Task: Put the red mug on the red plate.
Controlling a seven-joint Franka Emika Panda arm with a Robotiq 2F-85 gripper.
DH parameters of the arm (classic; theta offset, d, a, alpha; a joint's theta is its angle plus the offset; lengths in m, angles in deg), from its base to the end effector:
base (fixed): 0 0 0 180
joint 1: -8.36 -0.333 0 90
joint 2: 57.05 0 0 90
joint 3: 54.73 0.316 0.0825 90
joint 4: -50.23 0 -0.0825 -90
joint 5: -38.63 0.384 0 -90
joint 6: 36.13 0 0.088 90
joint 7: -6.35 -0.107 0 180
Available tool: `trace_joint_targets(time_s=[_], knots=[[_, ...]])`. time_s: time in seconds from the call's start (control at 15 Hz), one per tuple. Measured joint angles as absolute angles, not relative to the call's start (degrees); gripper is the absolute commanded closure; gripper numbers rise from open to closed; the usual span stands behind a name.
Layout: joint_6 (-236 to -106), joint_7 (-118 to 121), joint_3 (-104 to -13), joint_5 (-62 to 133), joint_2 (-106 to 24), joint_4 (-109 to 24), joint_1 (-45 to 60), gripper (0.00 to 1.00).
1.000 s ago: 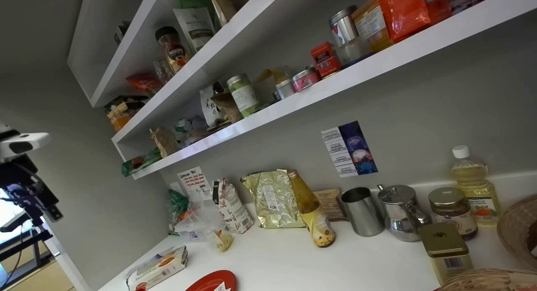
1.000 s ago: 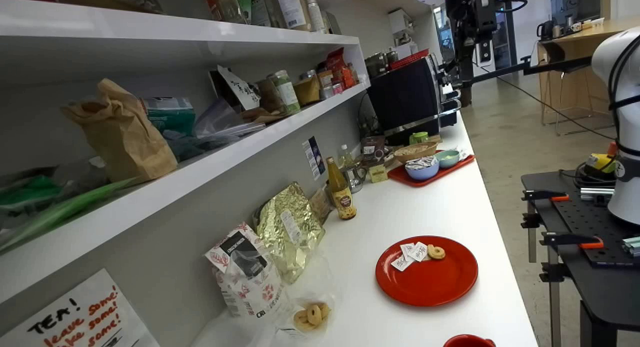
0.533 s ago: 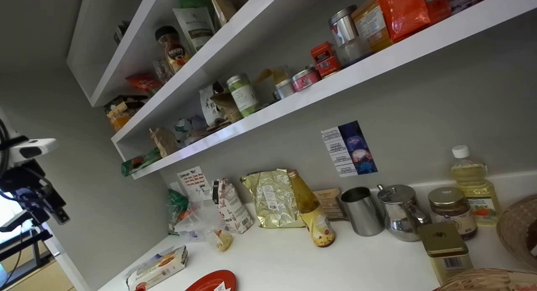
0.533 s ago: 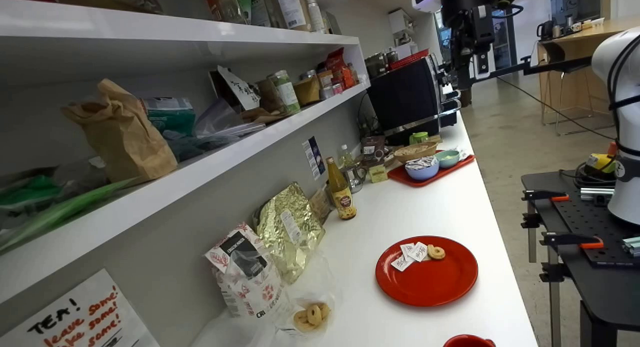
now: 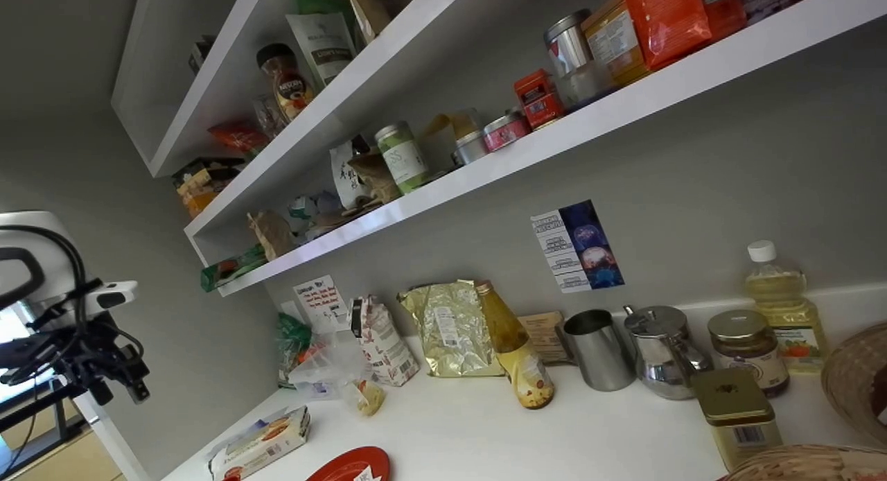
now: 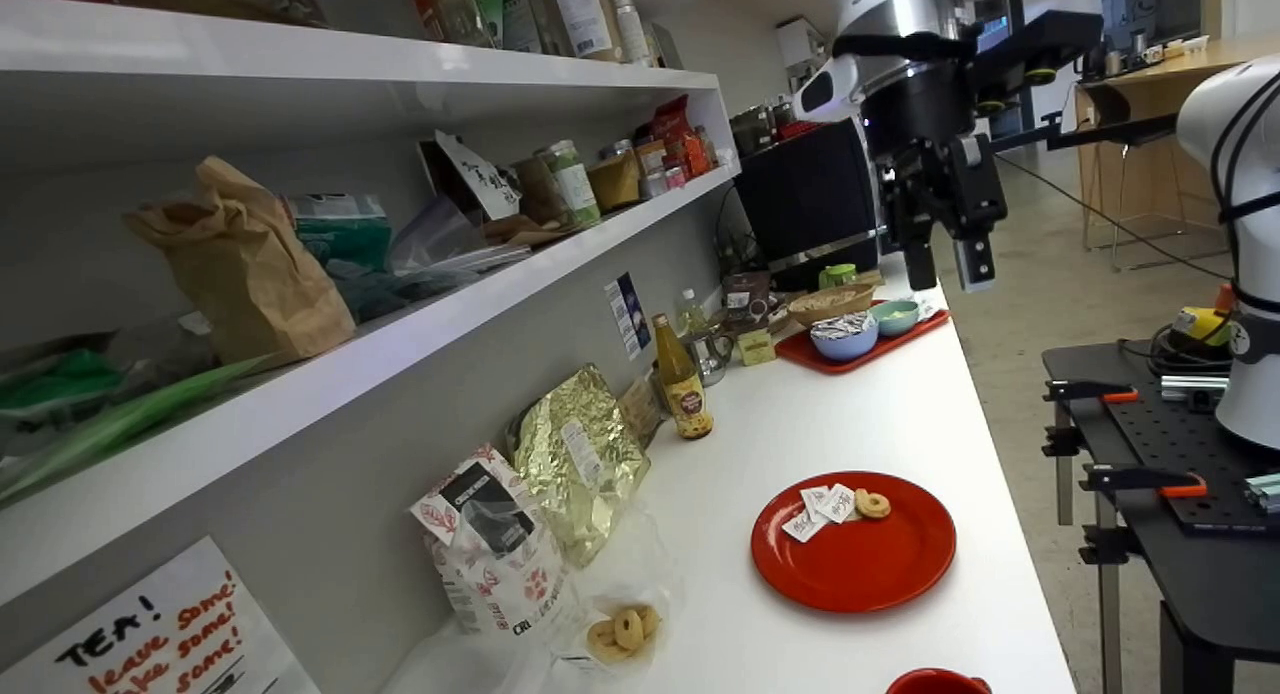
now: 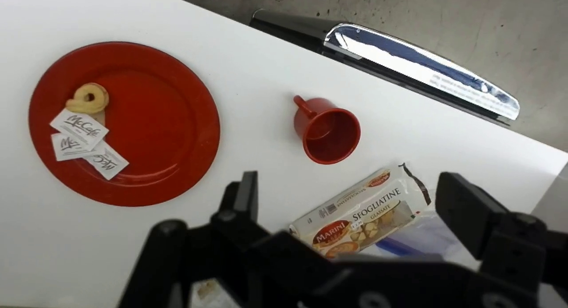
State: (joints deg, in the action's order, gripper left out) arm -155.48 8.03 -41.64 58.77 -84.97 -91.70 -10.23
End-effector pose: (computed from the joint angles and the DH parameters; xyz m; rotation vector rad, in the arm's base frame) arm 0.3381 0.2334 0.4674 -2.8598 -0.5813 -0.0525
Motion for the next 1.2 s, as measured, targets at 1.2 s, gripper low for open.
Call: trace_joint_targets(time_s=[1.2], knots=[[-182.3,-10.28,-30.78,42.99,-59.62,-89.98,-12.2,0.0]])
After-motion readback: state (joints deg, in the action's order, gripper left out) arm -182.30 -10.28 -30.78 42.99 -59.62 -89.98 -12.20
